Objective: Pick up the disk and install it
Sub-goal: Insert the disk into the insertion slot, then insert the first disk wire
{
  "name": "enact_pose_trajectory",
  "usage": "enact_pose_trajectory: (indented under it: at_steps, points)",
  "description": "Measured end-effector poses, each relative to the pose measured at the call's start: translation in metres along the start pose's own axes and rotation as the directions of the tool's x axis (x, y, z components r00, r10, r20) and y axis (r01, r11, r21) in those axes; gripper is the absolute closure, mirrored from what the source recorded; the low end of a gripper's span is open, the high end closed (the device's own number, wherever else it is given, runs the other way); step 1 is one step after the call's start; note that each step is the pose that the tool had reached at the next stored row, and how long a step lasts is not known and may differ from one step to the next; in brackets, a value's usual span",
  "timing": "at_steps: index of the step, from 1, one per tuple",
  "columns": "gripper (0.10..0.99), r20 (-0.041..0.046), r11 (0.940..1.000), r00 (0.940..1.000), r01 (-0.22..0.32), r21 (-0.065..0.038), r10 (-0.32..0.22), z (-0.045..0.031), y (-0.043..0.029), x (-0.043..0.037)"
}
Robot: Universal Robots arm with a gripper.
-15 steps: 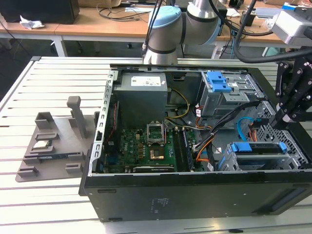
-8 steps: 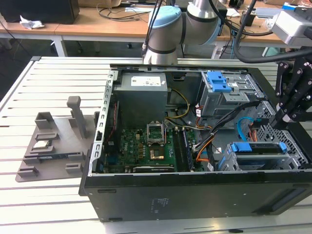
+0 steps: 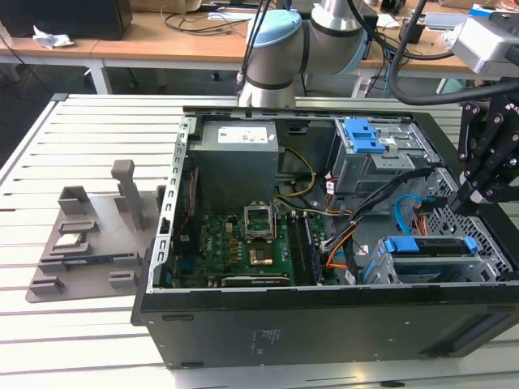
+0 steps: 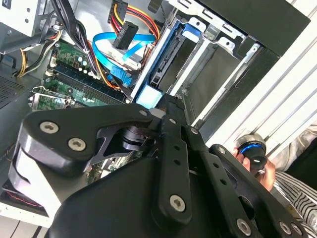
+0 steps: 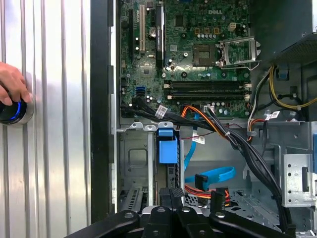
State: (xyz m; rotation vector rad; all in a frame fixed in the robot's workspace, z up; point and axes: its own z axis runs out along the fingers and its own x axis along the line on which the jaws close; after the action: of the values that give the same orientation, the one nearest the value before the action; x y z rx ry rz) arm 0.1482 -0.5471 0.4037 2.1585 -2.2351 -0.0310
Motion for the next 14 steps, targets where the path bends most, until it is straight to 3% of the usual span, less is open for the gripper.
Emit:
enact_pose_trajectory:
  at_steps: [3,7,14]
  points:
    - [0.980,0.0000,1.0000,1.0000,0.000,0.000,0.000,0.0000,0.0000,0.0000]
    - [0.980,-0.0007,1.0000,1.0000,0.000,0.000,0.000,-0.0001,-0.0058,-0.0008]
    - [0.980,-0.0013,1.0000,1.0000,0.000,0.000,0.000,-0.0008,-0.0230,-0.0034]
